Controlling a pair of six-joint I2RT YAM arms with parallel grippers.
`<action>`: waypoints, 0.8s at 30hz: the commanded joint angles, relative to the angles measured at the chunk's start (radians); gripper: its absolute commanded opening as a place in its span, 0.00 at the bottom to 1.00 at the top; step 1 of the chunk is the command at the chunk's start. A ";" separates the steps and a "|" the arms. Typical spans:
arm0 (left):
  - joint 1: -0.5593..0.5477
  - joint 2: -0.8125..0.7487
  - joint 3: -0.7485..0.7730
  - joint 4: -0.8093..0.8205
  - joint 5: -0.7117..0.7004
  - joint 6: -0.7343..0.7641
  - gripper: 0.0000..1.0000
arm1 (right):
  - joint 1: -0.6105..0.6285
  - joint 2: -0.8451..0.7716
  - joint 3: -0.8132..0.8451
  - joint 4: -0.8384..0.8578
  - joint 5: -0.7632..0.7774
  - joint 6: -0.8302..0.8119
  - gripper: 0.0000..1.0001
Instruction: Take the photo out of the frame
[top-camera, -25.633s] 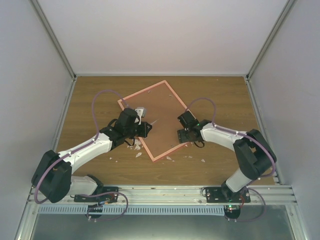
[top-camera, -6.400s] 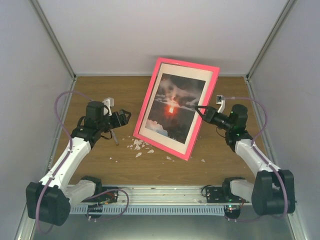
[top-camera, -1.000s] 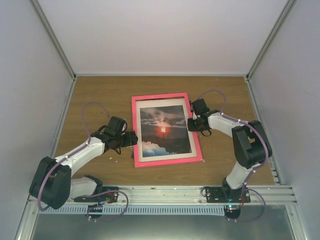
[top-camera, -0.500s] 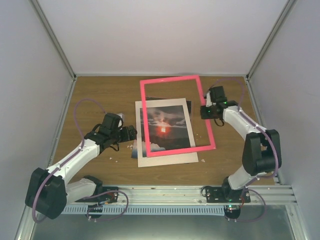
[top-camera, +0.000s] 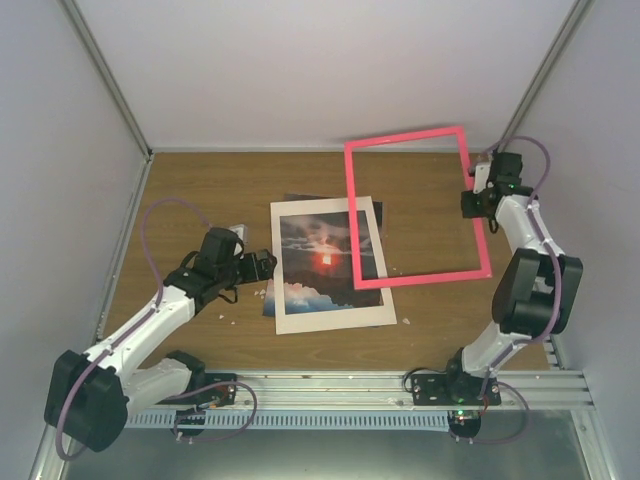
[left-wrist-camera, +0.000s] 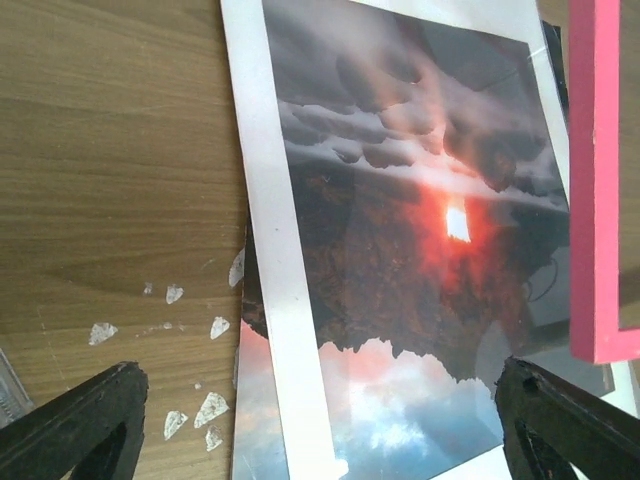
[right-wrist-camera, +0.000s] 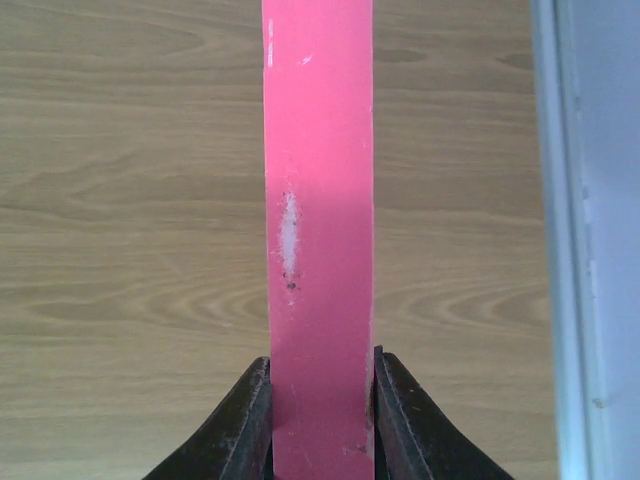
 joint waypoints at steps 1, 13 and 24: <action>-0.025 -0.055 -0.037 0.045 -0.063 0.001 0.96 | -0.094 0.083 0.112 -0.066 -0.062 -0.119 0.01; -0.077 -0.093 -0.059 0.065 -0.085 -0.005 0.99 | -0.252 0.249 0.257 -0.117 0.047 -0.213 0.01; -0.076 -0.082 -0.064 0.059 -0.091 -0.007 0.99 | -0.285 0.415 0.294 -0.026 0.107 -0.265 0.01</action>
